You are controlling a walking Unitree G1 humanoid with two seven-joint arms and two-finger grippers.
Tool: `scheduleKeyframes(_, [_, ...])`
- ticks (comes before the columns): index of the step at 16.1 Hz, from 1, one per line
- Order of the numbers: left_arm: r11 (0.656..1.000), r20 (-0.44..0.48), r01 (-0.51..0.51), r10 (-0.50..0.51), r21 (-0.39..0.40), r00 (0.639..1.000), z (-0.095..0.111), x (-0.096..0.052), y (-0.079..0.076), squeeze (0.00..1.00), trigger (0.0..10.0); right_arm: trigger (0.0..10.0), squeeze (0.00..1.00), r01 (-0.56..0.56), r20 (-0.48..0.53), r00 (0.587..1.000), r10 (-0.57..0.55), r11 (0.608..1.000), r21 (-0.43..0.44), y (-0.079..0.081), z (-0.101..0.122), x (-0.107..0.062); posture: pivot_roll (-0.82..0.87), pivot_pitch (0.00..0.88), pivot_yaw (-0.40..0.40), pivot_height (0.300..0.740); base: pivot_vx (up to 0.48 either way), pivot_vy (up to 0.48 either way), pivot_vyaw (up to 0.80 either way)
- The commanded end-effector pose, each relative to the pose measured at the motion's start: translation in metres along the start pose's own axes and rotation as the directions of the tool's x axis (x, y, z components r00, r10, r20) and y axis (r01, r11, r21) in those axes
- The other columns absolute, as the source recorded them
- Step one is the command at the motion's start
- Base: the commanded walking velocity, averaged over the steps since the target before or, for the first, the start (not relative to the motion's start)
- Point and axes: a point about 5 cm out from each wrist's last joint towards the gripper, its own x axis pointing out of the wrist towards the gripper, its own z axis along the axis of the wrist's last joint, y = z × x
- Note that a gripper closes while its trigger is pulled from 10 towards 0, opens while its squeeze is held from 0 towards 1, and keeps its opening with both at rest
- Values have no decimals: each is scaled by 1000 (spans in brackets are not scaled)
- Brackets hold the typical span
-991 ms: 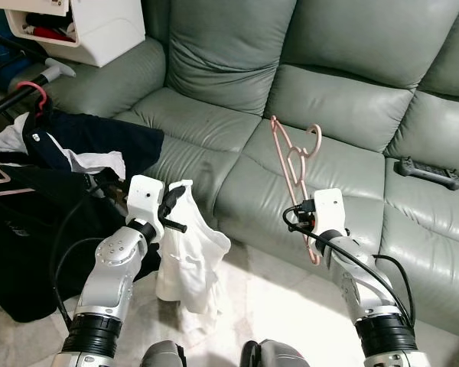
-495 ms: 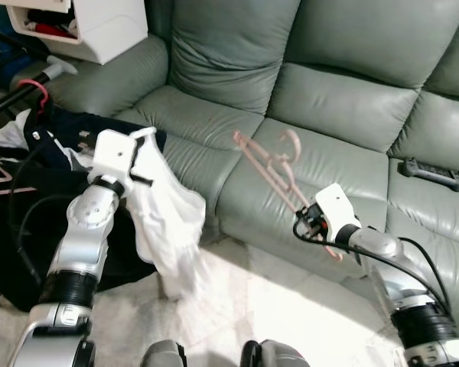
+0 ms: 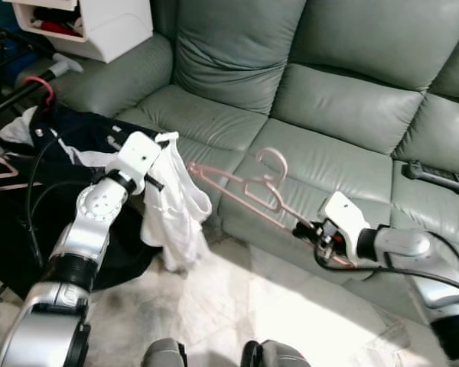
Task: Hang hanger
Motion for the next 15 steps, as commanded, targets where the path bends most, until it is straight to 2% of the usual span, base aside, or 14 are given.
scheduleKeyframes(1, [997, -7, -44, 45, 62, 999, 3, 4, 10, 0, 10000, 10000, 0, -18, -5, 1000, 18, 999, -30, 0, 5, -4, -50, 59, 13, 740, 0, 0, 0])
scheduleKeyframes(5, [1000, 62, -17, 18, -9, 998, 10, 6, 10, 0, 10000, 10000, 0, -84, -16, 996, 83, 996, -22, 4, 3, -10, -52, 59, 15, 740, 0, 0, 0])
scheduleKeyframes(8, [998, 132, -1, 9, -63, 991, 17, 6, 12, 0, 10000, 10000, 0, -65, -21, 998, 65, 998, -10, 3, -1, -6, -47, 58, 16, 740, 0, 0, 0])
scheduleKeyframes(10, [993, 188, 61, -41, -102, 981, 23, 2, 10, 0, 10000, 10000, 0, -52, -24, 998, 52, 999, 4, 3, -5, -3, -44, 57, 14, 740, 0, 0, 0])
scheduleKeyframes(12, [992, 193, 70, -49, -105, 980, 22, 1, 9, 0, 10000, 10000, 0, -35, -37, 999, 35, 999, 0, 1, -8, -2, -44, 57, 14, 740, 0, 0, 0])
scheduleKeyframes(15, [979, 268, 132, -87, -154, 959, 32, -1, 2, 0, 10000, 10000, 0, -17, -27, 999, 18, 999, 44, 0, -12, 2, -46, 50, 8, 740, 0, 0, 0])
